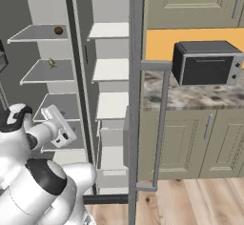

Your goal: Take the bell pepper and kiwi from the fridge shelf and place them in the freezer drawer to begin freezing them.

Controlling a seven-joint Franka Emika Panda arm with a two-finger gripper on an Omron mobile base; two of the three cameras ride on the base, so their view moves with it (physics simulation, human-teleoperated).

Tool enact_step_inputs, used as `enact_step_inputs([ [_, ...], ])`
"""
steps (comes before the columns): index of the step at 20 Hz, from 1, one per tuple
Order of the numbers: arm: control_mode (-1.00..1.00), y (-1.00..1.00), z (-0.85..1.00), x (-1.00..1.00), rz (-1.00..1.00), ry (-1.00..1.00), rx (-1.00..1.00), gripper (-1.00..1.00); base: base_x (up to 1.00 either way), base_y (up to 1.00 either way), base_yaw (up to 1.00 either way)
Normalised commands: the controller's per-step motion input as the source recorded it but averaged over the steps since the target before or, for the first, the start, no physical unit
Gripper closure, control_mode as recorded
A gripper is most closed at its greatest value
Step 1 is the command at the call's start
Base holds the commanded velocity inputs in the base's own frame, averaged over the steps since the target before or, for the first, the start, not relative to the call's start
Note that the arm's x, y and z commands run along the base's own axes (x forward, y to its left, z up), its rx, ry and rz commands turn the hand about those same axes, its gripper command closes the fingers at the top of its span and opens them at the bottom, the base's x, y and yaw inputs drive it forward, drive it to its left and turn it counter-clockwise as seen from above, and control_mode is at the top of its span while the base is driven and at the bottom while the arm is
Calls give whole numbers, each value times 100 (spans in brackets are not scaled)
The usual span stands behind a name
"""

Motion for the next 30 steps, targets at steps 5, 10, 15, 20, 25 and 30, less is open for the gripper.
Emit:
enact_step_inputs([
  [5, -100, -34, 78, 4, 0, 0, 0, -100, 0, 0, 0],
  [10, -100, -16, 69, 0, -1, 0, -1, -100, 0, 0, 0],
  [15, -100, -16, 46, 0, -4, 0, -4, -100, 0, 0, 0],
  [20, -100, -7, 5, -11, -3, 0, -9, -100, 0, 0, 0],
  [25, -100, -1, 41, -42, -6, -2, -13, -100, 0, 0, 0],
  [30, -100, -5, 94, -3, -5, 0, -14, -100, 0, 0, 0],
])
